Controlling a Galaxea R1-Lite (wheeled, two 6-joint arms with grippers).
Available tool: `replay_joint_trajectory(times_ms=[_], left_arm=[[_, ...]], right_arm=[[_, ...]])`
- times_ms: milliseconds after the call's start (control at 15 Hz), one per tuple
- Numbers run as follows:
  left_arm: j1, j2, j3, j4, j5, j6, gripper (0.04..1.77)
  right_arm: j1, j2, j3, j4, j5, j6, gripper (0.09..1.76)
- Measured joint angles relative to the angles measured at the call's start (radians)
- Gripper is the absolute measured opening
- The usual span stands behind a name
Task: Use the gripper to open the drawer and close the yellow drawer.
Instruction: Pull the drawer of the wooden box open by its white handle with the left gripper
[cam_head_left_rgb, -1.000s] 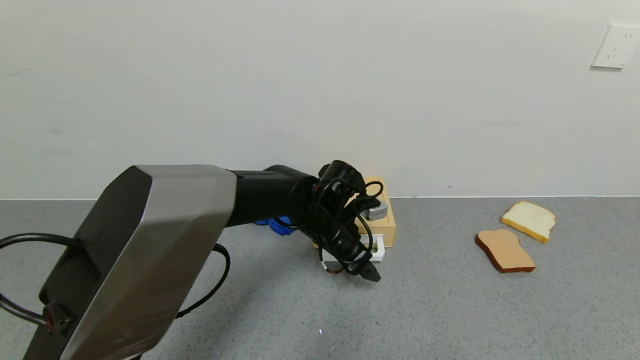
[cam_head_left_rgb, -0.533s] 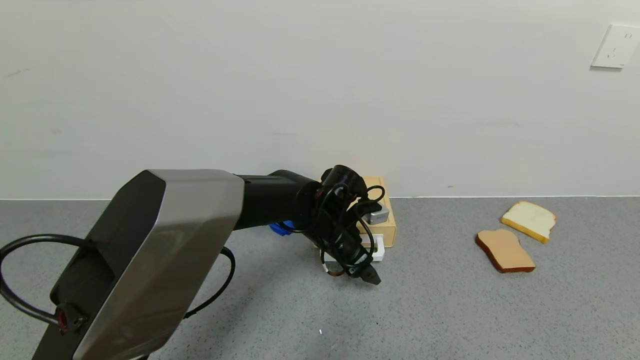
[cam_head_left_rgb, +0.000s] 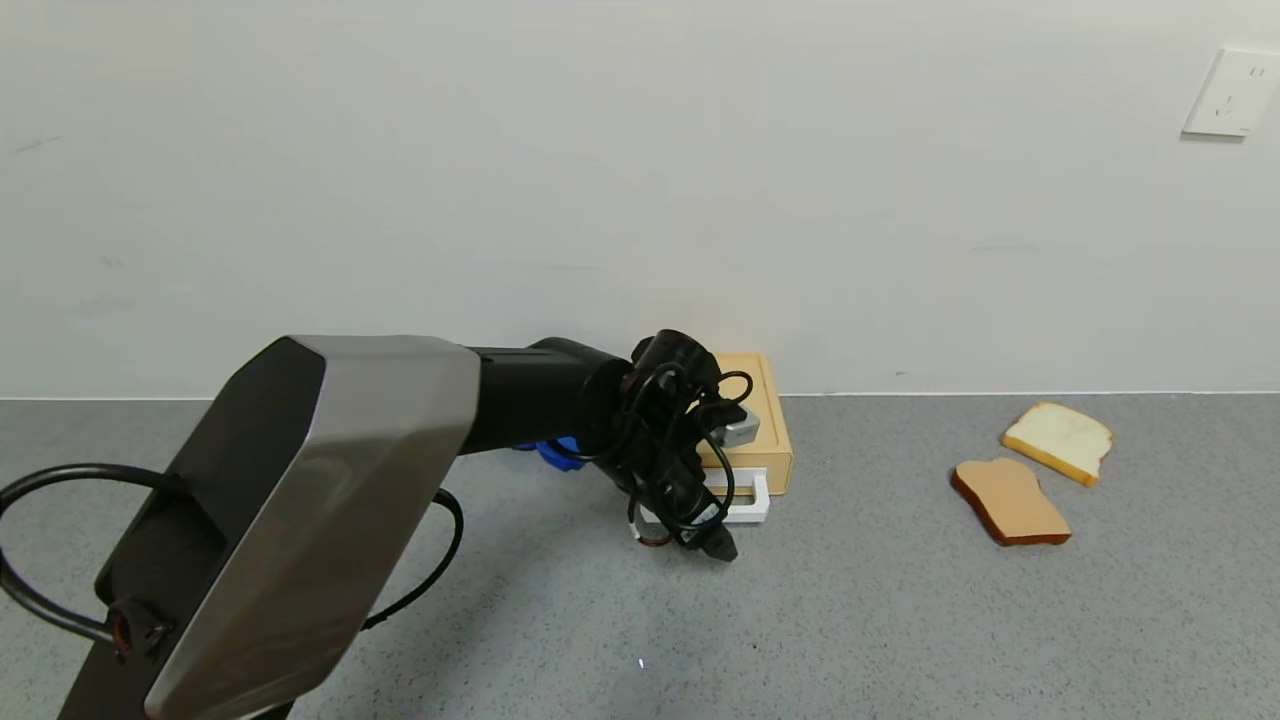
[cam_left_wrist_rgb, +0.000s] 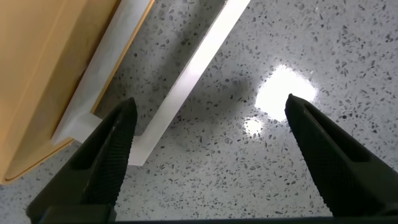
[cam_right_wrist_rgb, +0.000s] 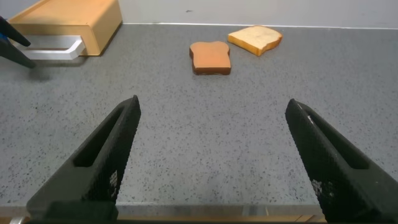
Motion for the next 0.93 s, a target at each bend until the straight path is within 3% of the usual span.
replay_joint_trajectory(times_ms=[200,933], left_arm=[[0.001,0.005,0.002,0.0,0.033,0.0,1.72],[0.0,0.035,0.0,-0.001,0.035,-0.003,1.72]], right_arm=[[0.0,0.0,0.0,0.0,0.0,0.0,1.71],[0.0,0.0,0.0,0.0,-0.001,0.0,1.71]])
